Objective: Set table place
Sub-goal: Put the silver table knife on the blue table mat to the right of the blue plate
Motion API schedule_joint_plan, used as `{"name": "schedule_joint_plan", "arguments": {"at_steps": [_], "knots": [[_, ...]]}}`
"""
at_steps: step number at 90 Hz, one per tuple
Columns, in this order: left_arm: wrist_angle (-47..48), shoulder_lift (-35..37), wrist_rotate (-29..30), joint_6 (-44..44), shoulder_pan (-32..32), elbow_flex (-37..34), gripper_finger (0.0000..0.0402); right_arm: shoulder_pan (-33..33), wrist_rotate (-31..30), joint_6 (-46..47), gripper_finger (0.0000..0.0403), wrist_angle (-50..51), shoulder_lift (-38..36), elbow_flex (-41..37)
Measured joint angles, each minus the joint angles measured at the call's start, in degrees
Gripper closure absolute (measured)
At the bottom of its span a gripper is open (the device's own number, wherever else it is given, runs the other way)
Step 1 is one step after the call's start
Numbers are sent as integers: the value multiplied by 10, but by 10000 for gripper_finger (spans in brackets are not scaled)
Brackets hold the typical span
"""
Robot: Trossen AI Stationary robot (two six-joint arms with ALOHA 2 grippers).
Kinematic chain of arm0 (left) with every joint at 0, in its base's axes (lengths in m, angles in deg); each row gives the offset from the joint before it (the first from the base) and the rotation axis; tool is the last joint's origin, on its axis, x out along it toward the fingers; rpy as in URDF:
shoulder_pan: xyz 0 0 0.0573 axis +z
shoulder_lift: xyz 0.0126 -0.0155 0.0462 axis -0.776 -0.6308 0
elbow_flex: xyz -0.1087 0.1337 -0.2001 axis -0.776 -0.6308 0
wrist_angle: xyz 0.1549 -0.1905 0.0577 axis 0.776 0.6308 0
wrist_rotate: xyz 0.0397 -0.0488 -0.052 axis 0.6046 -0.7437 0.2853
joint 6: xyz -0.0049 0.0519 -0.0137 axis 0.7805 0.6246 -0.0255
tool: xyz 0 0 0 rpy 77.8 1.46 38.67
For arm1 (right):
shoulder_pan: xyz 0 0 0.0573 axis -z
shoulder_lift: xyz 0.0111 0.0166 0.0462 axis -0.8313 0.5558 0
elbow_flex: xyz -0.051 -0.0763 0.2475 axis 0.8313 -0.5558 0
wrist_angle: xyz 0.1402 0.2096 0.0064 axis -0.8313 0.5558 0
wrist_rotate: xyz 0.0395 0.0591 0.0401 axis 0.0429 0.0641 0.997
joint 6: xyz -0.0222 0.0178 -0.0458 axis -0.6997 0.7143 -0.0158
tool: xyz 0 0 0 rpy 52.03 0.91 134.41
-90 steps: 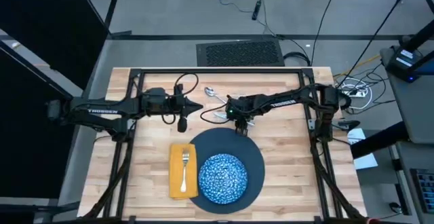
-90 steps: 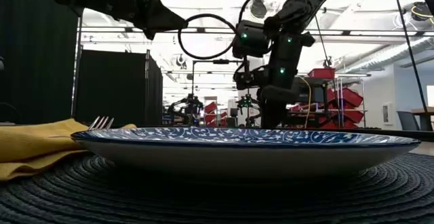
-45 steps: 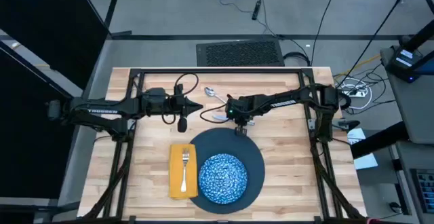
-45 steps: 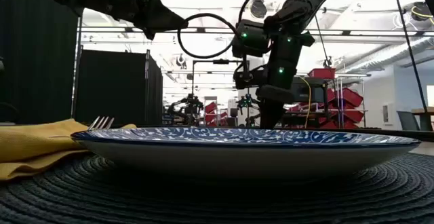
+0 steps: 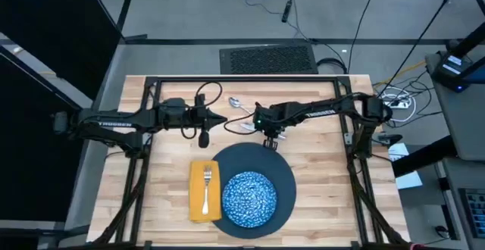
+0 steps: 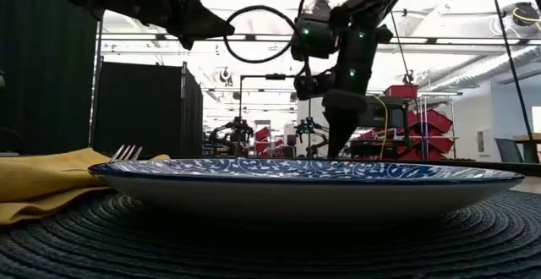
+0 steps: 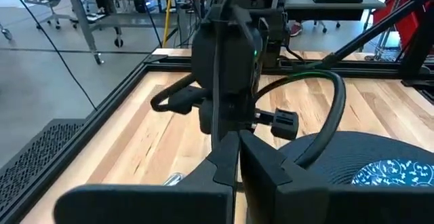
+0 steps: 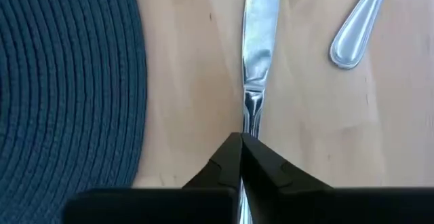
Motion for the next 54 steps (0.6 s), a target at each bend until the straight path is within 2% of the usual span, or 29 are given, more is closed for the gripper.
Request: {"name": "schedule_joint_plan", "arguments": {"at_steps": [12,20,43,54], "knots": [[0,0,0,0,0,0,402,2,4,-6,402,-1,2,0],[0,0,0,0,0,0,402,4,4,-16,388,-4,2,0],[0,0,0,0,0,0,402,10,6,-10,293,-6,2,0],[0,0,0,0,0,0,402,10,6,-10,262,-7,2,0]]}}
